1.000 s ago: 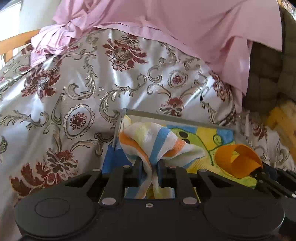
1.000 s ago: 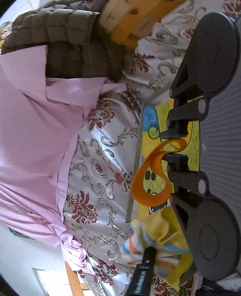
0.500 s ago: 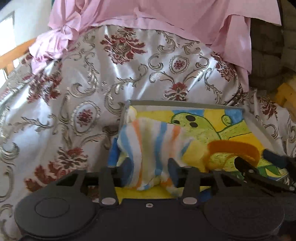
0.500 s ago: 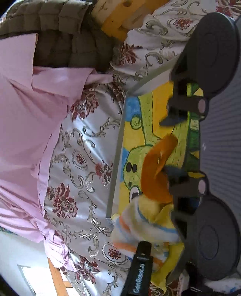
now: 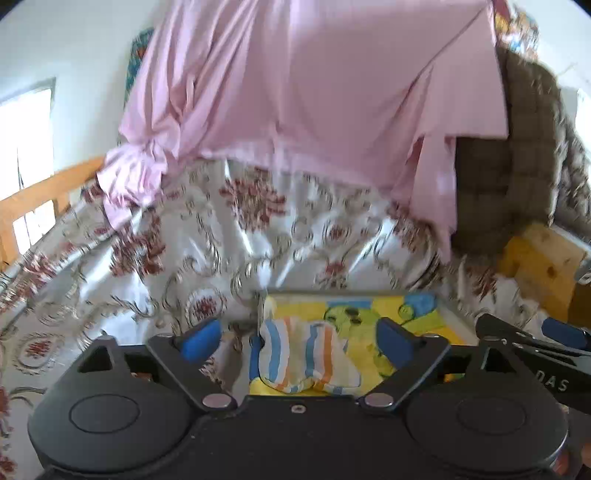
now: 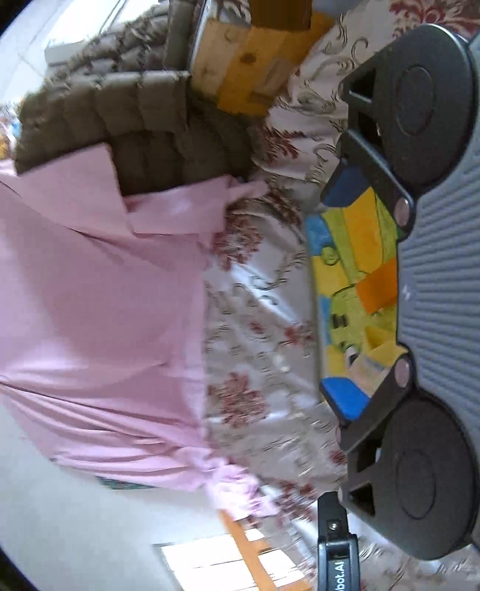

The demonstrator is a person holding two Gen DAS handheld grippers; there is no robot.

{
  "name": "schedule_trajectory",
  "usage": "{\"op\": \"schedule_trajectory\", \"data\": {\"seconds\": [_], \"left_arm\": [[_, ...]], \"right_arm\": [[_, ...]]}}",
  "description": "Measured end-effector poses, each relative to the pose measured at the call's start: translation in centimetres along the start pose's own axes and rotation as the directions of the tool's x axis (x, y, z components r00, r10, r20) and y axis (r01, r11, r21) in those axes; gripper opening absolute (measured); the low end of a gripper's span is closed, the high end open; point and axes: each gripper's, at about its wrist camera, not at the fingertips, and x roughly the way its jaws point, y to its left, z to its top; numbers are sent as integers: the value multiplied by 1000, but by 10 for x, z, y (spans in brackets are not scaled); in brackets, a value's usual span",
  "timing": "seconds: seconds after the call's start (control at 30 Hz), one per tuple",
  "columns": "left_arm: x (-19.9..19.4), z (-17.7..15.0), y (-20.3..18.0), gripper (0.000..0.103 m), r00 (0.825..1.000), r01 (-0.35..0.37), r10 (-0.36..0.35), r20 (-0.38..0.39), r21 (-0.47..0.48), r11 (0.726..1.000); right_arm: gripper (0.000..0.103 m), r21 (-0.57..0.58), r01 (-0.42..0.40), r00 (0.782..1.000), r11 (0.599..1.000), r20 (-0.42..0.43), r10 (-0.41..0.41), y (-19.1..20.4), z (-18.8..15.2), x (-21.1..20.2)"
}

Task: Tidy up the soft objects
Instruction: 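Open both tools to release the items and lift away from the tray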

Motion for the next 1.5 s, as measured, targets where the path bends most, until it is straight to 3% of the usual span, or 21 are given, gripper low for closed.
{"op": "schedule_trajectory", "data": {"seconds": [0.2, 0.4, 0.7, 1.0, 1.17, 1.5], "left_arm": [[-59, -7, 9, 102, 994, 5, -1, 111, -31, 1000], [-101, -29, 24, 102, 988, 10, 1, 157, -66, 998], [-146, -68, 39, 102, 978, -34, 43, 203, -47, 998], [-166, -98, 52, 102, 983, -53, 58, 175, -32, 998], [-174, -117, 64, 102, 986, -58, 65, 154, -50, 997], [-177, -147, 72, 102, 986, -104, 104, 132, -1, 995]], "right_arm": [[103, 20, 5, 994, 1000, 108, -7, 7, 2, -58], [103, 16, 90, 984, 996, 155, -92, 25, -17, -103], [103, 71, 115, 974, 991, 187, -127, 40, -53, -152], [103, 117, 117, 977, 986, 165, -136, 41, -80, -180], [103, 130, 88, 991, 988, 88, -100, 43, -98, -192], [103, 54, 98, 995, 994, 12, -99, 66, -120, -199]]}}
